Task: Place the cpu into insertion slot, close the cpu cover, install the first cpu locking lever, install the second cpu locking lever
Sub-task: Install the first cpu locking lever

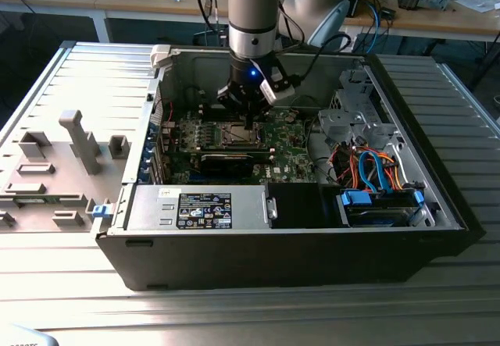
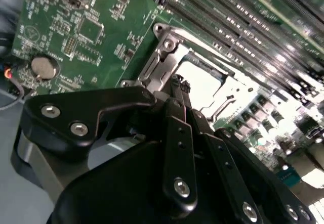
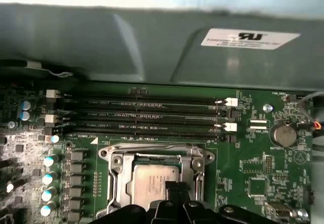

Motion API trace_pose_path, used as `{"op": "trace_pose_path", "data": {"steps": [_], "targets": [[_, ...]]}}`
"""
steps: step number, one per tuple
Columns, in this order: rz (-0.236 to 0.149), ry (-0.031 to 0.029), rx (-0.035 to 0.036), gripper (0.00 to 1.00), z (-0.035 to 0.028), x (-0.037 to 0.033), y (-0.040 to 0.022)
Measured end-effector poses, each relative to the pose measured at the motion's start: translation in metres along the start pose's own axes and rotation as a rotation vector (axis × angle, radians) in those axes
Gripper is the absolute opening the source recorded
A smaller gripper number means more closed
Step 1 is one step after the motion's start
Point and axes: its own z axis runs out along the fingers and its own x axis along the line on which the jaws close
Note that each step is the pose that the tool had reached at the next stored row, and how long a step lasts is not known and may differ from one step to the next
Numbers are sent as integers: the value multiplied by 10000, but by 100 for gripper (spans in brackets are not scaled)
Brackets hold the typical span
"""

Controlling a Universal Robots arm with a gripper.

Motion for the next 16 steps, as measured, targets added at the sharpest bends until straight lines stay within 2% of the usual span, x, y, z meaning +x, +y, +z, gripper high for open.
{"op": "trace_pose_path", "data": {"steps": [5,9,11,16], "targets": [[0,-1,1,11,-148,-7,-2],[1,1,-1,11,-221,-12,-1],[0,1,-1,11,-282,-15,-2],[0,1,-1,11,-287,-15,-2]]}}
